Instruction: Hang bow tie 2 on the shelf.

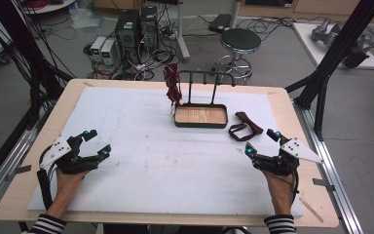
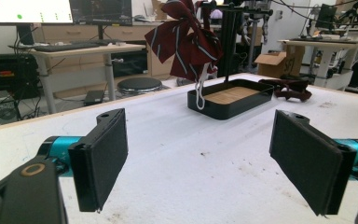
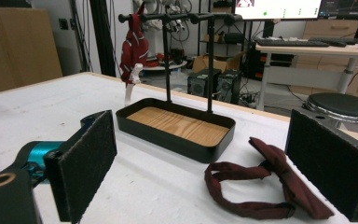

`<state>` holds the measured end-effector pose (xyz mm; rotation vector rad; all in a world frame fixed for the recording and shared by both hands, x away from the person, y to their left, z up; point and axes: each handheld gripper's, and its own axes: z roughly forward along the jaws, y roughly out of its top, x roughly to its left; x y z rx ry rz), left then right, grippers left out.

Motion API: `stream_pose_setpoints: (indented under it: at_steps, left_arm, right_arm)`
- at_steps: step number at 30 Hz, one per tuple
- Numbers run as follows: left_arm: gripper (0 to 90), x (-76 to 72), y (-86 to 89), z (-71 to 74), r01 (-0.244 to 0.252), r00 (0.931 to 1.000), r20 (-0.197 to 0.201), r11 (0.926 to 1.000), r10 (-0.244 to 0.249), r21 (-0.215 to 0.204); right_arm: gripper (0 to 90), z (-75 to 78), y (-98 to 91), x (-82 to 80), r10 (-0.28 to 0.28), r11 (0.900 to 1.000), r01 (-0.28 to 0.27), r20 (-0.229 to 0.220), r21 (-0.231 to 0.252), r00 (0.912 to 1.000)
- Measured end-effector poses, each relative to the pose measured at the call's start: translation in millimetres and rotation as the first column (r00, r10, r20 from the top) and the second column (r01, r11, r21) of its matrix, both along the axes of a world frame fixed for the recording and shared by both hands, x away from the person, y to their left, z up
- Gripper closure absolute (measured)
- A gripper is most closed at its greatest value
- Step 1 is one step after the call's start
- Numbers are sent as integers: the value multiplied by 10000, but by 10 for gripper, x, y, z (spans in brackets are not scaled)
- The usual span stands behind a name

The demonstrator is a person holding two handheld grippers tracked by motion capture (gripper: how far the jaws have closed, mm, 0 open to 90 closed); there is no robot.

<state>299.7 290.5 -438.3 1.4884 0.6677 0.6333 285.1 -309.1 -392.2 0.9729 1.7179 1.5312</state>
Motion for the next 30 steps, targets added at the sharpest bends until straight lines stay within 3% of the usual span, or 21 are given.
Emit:
stream_pose_setpoints:
  at_steps: [9, 17, 23, 30]
  left_arm:
    - [196, -2, 6, -4, -101, 9999, 7, 9999, 101, -74]
    - [197, -2, 23, -4, -184, 9998, -8, 9997, 184, -179]
    - [197, -3, 33, -1, -192, 9998, 4, 9996, 192, -226]
    - [196, 3, 30, -15, -197, 9998, -27, 9996, 197, -209]
  right_arm:
    - [79, 139, -44, 171, 82, 9990, -95, -299, -436, 9995]
    - [79, 247, -121, 363, 158, 9953, -236, -826, -943, 9965]
    - [79, 366, -168, 552, 181, 9879, -373, -1270, -1504, 9917]
    - [79, 390, -182, 706, 266, 9809, -573, -1635, -1860, 9862]
